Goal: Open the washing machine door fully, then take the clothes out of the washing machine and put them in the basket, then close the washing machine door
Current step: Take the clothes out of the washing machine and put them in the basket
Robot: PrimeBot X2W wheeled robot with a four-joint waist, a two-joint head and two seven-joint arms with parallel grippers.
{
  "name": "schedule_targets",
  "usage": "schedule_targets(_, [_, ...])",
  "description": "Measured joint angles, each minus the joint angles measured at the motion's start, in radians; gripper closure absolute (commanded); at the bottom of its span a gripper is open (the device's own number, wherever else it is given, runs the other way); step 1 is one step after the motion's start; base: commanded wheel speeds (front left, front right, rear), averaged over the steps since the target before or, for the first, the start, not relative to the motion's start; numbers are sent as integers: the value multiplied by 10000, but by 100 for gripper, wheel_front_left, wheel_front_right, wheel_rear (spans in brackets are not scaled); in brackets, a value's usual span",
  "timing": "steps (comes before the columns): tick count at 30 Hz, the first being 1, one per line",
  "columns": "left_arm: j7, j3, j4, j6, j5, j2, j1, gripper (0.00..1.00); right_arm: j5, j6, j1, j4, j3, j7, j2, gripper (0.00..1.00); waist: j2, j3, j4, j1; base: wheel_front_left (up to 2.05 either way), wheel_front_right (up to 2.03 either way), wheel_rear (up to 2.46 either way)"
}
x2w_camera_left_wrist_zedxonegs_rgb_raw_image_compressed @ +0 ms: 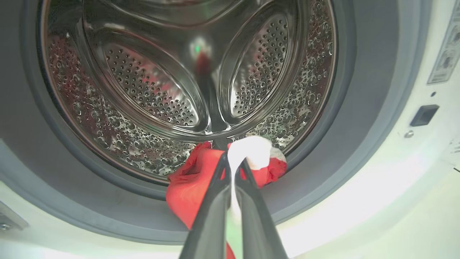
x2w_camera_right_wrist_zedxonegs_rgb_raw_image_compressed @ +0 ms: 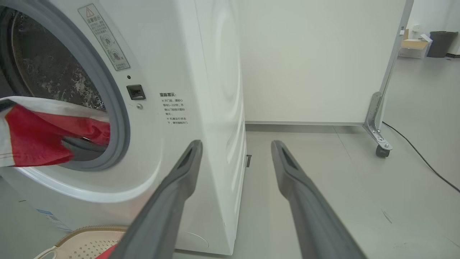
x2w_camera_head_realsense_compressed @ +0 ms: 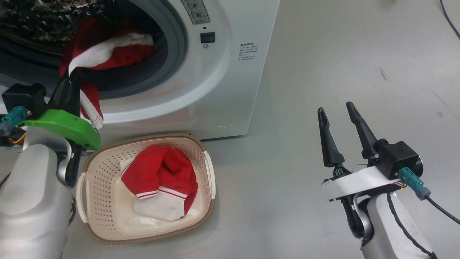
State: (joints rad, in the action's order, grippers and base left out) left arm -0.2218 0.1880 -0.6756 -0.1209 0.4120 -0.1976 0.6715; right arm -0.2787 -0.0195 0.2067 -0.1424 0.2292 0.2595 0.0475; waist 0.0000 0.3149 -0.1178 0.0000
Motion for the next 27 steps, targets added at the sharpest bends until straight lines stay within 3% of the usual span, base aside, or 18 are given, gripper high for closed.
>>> schedule_targets(12, [-188,-81,1221,-4,125,92,-830,100,82,-148,-342,-109,19,0,2,0,0,-773,393,0,0,0,0])
schedule_targets(27, [-305,-844,3827,-4,366,2,-1227,100,82,-197,-512,-86,-31,0,0,0,0,-942,448,0,0,0,0])
